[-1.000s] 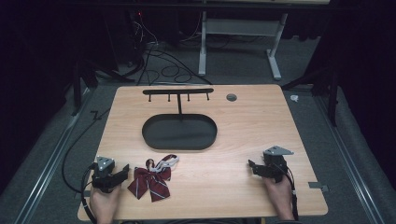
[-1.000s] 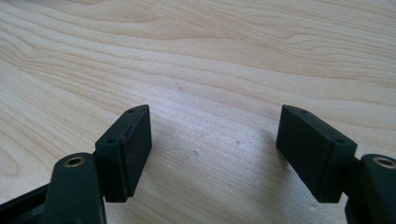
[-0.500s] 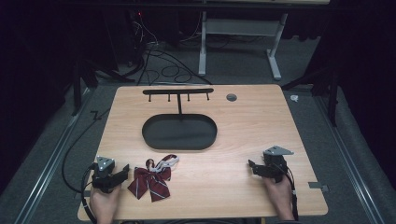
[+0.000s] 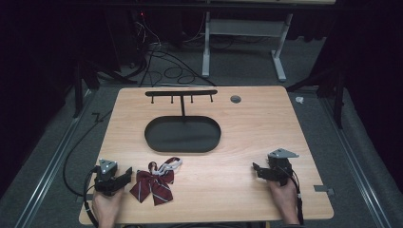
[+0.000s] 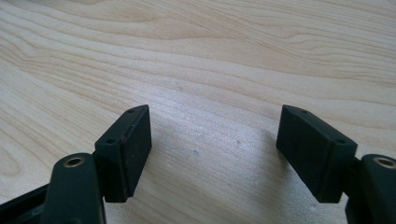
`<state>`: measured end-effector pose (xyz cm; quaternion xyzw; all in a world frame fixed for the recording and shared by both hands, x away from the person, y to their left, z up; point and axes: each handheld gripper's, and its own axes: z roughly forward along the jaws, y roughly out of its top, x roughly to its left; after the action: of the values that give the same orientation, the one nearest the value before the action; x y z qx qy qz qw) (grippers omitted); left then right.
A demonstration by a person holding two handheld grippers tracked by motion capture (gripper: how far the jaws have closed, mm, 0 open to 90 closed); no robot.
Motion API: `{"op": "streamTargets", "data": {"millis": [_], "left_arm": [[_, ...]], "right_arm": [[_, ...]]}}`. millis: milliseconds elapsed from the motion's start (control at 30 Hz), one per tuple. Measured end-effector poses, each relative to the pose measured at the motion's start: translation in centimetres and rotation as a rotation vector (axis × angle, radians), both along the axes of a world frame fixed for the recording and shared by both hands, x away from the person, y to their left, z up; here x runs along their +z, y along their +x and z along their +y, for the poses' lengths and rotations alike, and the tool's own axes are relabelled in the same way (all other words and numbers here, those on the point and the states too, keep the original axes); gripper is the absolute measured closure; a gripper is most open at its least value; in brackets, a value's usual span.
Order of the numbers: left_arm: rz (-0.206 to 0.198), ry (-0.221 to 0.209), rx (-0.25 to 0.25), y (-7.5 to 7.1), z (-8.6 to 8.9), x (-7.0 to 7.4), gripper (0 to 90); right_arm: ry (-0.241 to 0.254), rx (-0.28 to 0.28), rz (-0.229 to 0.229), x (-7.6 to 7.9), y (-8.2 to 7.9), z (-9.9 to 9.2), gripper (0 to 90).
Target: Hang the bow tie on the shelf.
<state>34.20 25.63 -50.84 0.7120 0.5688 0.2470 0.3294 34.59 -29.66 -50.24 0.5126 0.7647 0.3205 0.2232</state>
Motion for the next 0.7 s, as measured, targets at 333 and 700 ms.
{"op": "streamTargets", "data": {"millis": [333, 700], "left_arm": [[0.016, 0.008, -0.015, 0.3, 0.0, 0.5, 41.2], [-0.039, 0.014, -0.075, -0.6, 0.1, 3.0, 45.8]], "right_arm": [[0.000, 0.000, -0.001, 0.0, 0.0, 0.0, 28.0], [0.000, 0.000, 0.000, 0.0, 0.0, 0.0, 27.9]]}}
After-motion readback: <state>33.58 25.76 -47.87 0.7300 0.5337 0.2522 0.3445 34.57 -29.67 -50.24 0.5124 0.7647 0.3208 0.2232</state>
